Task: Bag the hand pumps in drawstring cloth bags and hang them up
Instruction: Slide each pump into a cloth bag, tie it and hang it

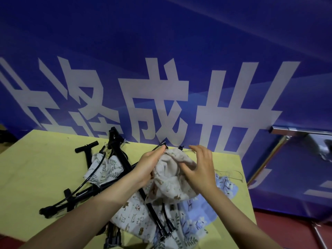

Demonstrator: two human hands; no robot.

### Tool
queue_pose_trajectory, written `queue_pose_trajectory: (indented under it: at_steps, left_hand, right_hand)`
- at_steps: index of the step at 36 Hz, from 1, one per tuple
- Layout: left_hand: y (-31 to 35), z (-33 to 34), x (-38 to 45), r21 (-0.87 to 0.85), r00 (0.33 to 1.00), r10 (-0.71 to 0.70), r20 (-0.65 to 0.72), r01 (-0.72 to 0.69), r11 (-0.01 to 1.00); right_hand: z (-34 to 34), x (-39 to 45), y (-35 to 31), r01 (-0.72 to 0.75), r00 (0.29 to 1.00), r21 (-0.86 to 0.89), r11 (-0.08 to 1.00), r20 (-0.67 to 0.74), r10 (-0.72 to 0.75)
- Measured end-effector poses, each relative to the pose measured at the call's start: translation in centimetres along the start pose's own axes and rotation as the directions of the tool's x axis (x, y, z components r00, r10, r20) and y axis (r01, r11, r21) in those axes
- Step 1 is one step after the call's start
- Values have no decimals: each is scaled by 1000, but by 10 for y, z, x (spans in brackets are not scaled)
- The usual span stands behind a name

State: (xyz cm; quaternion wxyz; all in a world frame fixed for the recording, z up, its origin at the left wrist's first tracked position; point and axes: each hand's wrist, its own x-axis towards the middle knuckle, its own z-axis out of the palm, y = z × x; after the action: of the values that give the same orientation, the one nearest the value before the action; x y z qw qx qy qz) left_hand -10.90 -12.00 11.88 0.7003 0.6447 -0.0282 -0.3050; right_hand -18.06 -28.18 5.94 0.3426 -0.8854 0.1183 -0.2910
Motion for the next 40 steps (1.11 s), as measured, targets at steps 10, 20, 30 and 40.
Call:
queue_pose_trajectory:
  at_steps: [10, 20, 30, 40]
  left_hand:
    - [3, 3, 2, -42, 1000, 9, 24, -8, 999]
    - [8, -8, 5, 66, 997, 42, -64, -37, 997]
    - [2, -14, 14, 195, 999, 23, -43, -14, 981]
    - [0, -21, 23, 116, 994, -6, -105, 18, 993]
  right_hand:
    - [2, 1, -37, -143, 989, 48, 989, 30, 142]
    - [-20, 9, -32, -690, 720, 539, 483, 580, 380]
    - [-40, 10, -32, -501, 770, 250, 829, 566, 295]
    - [-58, 5, -7, -119, 901, -124, 985, 402, 160]
